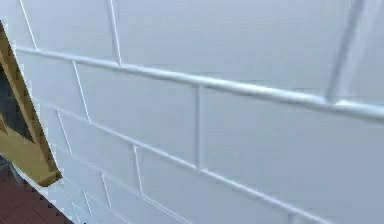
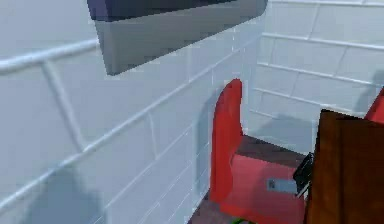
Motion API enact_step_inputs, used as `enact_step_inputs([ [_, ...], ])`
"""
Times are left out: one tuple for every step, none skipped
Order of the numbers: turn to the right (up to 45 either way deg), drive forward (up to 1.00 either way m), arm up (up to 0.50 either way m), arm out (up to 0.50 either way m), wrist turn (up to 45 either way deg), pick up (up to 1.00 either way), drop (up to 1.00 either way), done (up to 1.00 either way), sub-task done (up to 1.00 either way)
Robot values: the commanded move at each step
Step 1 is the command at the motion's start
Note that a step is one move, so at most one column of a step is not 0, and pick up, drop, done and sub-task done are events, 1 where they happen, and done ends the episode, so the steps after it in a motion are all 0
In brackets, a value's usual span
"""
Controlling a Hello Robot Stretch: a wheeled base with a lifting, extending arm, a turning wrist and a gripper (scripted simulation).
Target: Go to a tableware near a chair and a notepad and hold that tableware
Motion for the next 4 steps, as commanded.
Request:
enact_step_inputs([
  [45.0,0.00,0.00,0.00,0.0,0.00,0.00,0.00,0.00],
  [30.0,0.00,0.00,0.00,0.0,0.00,0.00,0.00,0.00],
  [45.0,0.00,0.00,0.00,0.0,0.00,0.00,0.00,0.00],
  [45.0,0.00,0.00,0.00,0.0,0.00,0.00,0.00,0.00],
])
